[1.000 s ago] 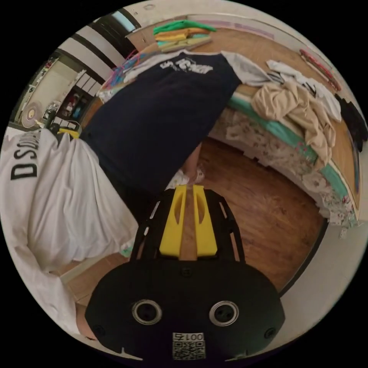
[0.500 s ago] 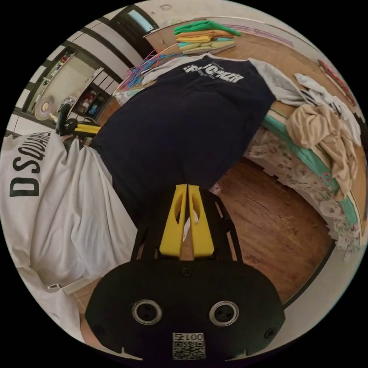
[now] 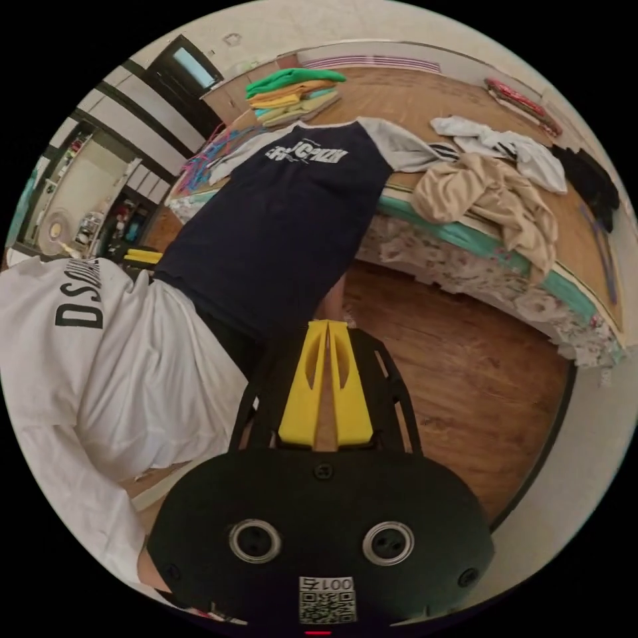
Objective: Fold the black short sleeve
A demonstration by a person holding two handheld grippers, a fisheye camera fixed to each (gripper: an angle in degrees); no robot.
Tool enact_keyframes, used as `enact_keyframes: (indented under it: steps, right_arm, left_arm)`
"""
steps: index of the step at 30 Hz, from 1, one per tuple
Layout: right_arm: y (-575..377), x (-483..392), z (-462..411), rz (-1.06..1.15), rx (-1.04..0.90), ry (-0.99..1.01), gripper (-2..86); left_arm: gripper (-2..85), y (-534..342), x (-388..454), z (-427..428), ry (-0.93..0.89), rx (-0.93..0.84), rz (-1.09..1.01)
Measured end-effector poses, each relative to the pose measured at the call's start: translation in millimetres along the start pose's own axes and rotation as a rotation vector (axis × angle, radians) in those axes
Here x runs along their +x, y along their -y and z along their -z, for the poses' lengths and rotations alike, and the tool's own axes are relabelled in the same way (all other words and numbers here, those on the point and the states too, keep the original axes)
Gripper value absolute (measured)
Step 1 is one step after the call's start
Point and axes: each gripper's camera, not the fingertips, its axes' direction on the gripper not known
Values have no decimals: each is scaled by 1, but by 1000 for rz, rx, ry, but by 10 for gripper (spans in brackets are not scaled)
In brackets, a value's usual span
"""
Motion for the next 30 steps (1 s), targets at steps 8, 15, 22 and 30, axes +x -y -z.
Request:
enact_keyframes:
  steps: [8,15,22,30]
  right_arm:
    - [40,-12,-64,71,-69,243,100]
    - [41,-17,-61,137,-83,309,16]
    - [23,-9,-20,112,36,229,2]
    - [13,-24,-37,102,-42,280,8]
  left_arm:
    - [29,-15,-18,6,16,-15,31]
    - [31,-27,-24,2,16,-34,58]
    - [63,-34,-38,13,26,-36,64]
    - [64,-48,-36,13,-54,-38,21]
